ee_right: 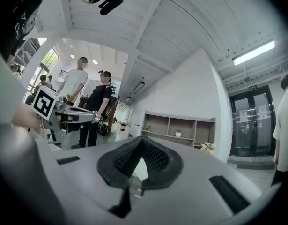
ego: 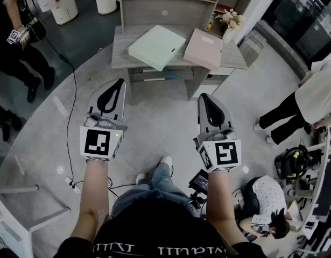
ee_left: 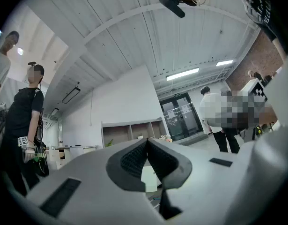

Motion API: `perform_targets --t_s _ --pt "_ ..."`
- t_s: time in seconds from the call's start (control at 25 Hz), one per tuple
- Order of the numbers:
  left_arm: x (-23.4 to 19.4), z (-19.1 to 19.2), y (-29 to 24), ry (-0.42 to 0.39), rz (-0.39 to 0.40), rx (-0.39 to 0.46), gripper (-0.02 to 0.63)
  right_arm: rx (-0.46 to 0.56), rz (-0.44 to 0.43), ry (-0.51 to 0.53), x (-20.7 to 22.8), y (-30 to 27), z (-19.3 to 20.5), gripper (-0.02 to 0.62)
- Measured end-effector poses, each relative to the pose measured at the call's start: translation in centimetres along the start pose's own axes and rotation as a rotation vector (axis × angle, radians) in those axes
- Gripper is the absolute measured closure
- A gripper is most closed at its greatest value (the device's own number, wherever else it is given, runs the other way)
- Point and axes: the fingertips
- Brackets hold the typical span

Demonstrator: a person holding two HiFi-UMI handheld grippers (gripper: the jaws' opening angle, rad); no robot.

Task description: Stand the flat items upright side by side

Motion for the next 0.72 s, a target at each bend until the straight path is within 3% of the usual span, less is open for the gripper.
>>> perform_targets --t_s 0.2,0.36,0.4,0.44,0.48,0.56,0.72 --pt "-0.5 0.1 2.7 0.005 -0.009 0.006 0.592 -0.009 0.010 0.002 -1.9 1.6 -0.2 0.580" --pt "-1.1 0.3 3.8 0.008 -0.014 0.007 0.592 -0.020 0.028 -0.081 -2.3 1.9 -0.1 0.576" --pt "-1.3 0.2 3.9 0.006 -0.016 0.010 0.592 -0.033 0.018 -0.111 -2.4 1.6 0.2 0.478" --pt "-1.5 0.1 3.9 0.004 -0.017 0.012 0.592 -0.045 0.011 -0.140 -2.5 1.2 0.4 0.300" --pt "-1.7 0.1 3.9 0.002 -0.019 0.010 0.592 -0.054 0.016 -0.165 -2.4 0.8 0.6 0.242" --pt "-2.2 0.2 3.8 0.000 -0.022 0.005 0.592 -0.060 0.042 -0.199 -1.9 0.2 0.8 0.208" --pt "-3.4 0.5 2.8 -0.002 -0.035 0.001 0.592 -0.054 0.046 -0.244 -1.2 -1.2 0.7 0.204"
Point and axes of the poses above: the fingertips, and each gripper's own axes: y backward along the fingers, x to its right, z out of its underside, and after that the axes turned 6 degrees about z, right-handed
